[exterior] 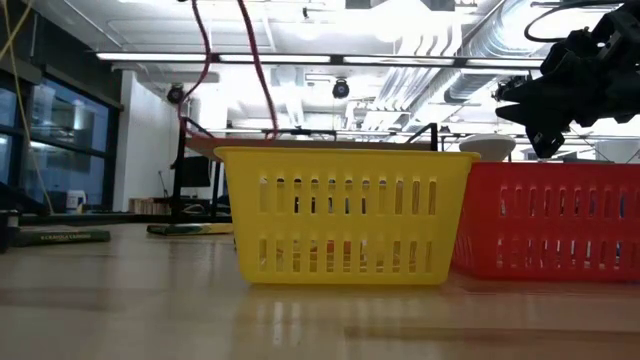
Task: Pick & Place Office Desk Supplies
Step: Put the red rubber band into the yellow bin
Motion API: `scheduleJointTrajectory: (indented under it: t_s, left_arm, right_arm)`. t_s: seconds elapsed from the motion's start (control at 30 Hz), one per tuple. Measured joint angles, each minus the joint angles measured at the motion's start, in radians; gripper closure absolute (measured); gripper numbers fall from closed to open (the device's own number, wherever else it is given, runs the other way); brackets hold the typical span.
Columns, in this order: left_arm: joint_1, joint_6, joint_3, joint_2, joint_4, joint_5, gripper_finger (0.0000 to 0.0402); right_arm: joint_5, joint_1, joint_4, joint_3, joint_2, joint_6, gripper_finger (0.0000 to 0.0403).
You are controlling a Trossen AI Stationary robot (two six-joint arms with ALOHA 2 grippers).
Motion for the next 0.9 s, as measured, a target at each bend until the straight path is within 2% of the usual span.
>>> scheduleJointTrajectory:
  t_s: [0.47, 0.9]
  left_arm:
    - [0.040, 0.110, 0.001, 0.115, 0.178, 0.016, 0.0401]
    - [0.099, 0.154, 0.001, 0.235, 0.278, 0.100, 0.0401]
  right_arm:
    - [0.000, 0.000, 0.000, 0.000, 0.000, 0.000, 0.0296]
    - [0.000, 0.000, -0.001, 0.000, 0.000, 0.000, 0.0296]
